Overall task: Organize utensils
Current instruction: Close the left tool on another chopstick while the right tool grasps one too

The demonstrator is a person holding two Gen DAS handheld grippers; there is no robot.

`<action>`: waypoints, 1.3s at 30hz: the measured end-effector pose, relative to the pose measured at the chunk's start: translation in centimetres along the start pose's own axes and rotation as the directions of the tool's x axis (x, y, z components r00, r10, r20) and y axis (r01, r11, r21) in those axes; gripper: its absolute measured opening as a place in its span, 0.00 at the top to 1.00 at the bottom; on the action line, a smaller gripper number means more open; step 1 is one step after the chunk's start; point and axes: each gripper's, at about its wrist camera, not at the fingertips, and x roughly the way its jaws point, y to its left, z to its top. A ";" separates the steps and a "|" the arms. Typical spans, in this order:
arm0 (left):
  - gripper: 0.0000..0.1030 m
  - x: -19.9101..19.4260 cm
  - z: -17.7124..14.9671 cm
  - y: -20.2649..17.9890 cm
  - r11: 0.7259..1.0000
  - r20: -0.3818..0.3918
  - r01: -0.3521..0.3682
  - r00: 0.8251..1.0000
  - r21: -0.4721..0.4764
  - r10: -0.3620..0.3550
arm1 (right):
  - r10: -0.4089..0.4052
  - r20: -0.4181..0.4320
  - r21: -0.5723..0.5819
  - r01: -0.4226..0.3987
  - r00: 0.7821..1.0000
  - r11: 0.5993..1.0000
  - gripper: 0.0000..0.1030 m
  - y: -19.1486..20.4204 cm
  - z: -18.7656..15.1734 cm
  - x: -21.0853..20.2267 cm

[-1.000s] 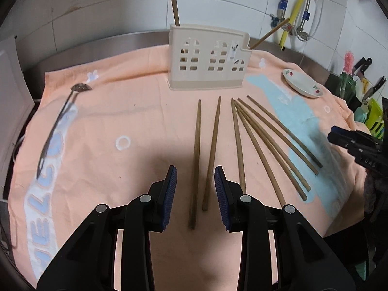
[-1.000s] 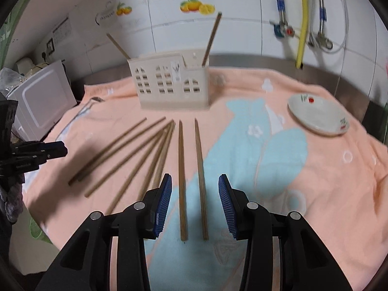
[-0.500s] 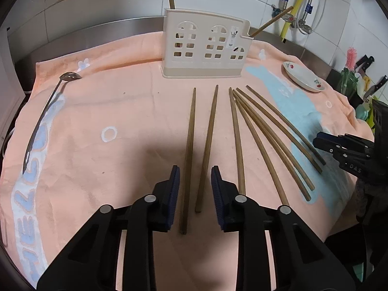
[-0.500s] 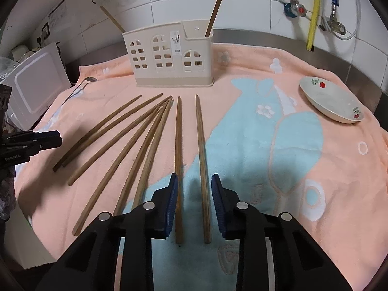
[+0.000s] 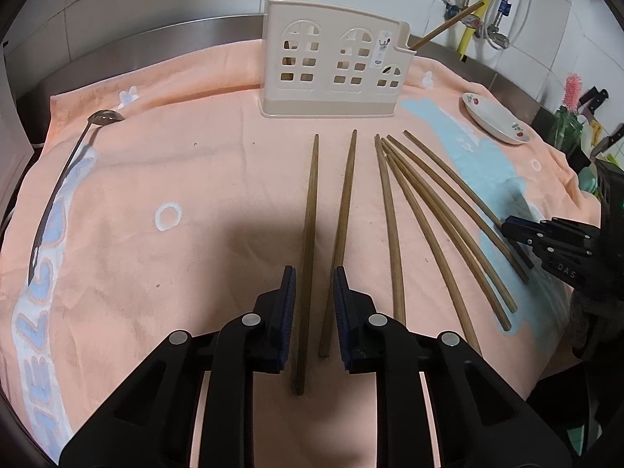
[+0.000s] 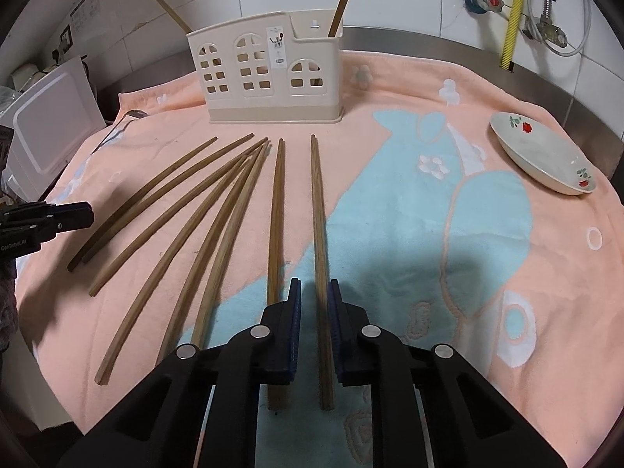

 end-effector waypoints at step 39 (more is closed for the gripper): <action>0.94 2.8 0.2 0.7 1.000 -0.067 0.000 0.998 -0.030 -0.002 | -0.033 0.005 -0.004 0.033 0.999 0.999 0.94 -0.4 -0.4 0.0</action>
